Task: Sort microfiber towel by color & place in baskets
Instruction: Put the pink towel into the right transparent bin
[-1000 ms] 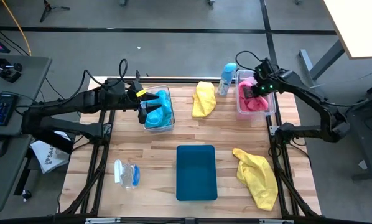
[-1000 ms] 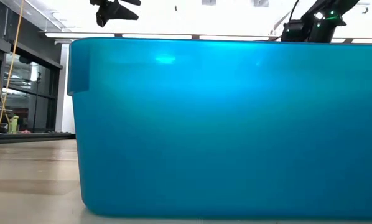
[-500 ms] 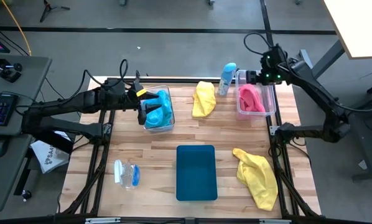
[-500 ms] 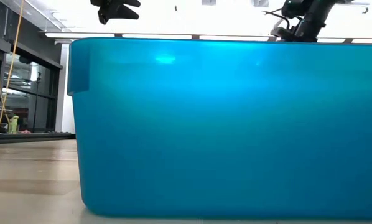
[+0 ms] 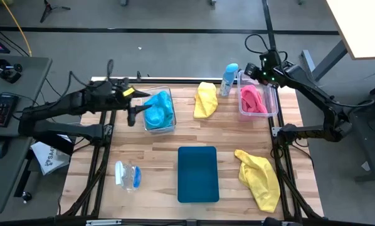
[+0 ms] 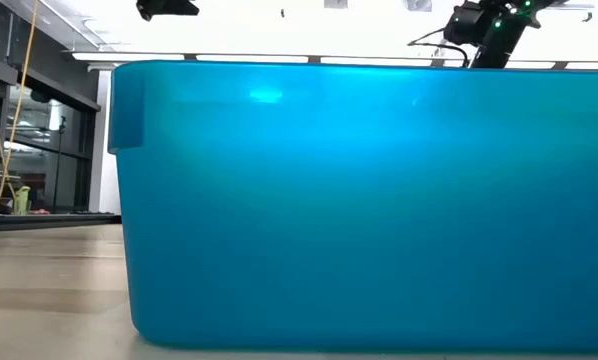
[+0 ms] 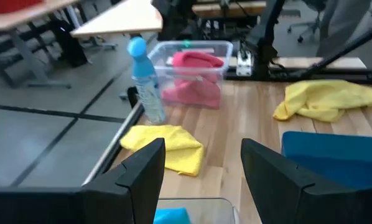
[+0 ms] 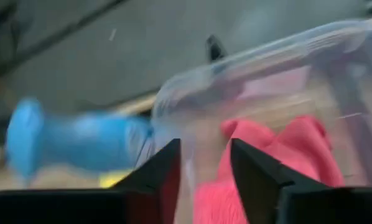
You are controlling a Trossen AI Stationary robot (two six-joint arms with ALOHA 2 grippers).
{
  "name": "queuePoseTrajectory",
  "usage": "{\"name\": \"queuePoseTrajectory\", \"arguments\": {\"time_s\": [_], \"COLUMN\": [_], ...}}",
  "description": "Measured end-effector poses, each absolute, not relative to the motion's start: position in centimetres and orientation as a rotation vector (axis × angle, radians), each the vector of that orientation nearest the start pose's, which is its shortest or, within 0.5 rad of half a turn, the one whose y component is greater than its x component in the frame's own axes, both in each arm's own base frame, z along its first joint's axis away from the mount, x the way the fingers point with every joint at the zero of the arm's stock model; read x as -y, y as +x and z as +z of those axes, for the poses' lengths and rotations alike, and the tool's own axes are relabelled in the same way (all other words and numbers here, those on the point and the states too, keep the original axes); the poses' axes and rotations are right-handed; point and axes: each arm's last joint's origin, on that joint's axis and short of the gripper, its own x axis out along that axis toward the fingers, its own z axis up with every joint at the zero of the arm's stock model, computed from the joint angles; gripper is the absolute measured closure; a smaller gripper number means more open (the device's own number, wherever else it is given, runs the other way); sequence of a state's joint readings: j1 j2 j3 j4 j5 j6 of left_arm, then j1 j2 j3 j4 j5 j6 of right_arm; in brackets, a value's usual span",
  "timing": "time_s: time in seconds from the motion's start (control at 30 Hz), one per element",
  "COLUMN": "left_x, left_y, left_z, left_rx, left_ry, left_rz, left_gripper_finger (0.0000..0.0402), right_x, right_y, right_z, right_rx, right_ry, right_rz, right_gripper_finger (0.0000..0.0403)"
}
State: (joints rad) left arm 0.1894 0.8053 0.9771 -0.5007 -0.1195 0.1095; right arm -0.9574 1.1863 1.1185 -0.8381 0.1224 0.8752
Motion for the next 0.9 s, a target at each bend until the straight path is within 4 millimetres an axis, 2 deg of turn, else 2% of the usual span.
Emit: {"name": "queuePoseTrajectory", "arguments": {"time_s": [0.13,0.2,0.33,0.4,0.63,0.9], "left_x": [-3.1,-2.9,-2.7,-2.6,-2.4,-2.6], "left_y": [13.7,12.9,11.6,11.1,10.1,10.2], "left_z": [37.2,37.5,37.9,38.0,38.1,38.0], "left_rx": [-0.288,-0.262,-0.231,-0.226,-0.214,-0.223], "left_ry": [0.108,0.122,0.128,0.127,0.128,0.117], "left_rz": [0.32,0.321,0.322,0.323,0.326,0.388], "left_gripper_finger": [0.0202,0.0202,0.0202,0.0202,0.0202,0.0202], "right_x": [18.7,18.5,17.9,17.6,17.3,16.2], "right_y": [13.2,13.4,13.9,14.1,14.8,13.7], "right_z": [30.8,29.9,27.4,26.2,23.1,19.3], "right_rx": [-0.264,-0.226,-0.115,-0.058,0.185,0.19], "right_ry": [1.143,1.186,1.323,1.371,1.49,1.605], "right_rz": [-1.524,-1.561,-1.632,-1.662,-1.646,-1.728], "right_gripper_finger": [0.0363,0.0392,0.0383,0.0392,0.0401,0.0402]}}
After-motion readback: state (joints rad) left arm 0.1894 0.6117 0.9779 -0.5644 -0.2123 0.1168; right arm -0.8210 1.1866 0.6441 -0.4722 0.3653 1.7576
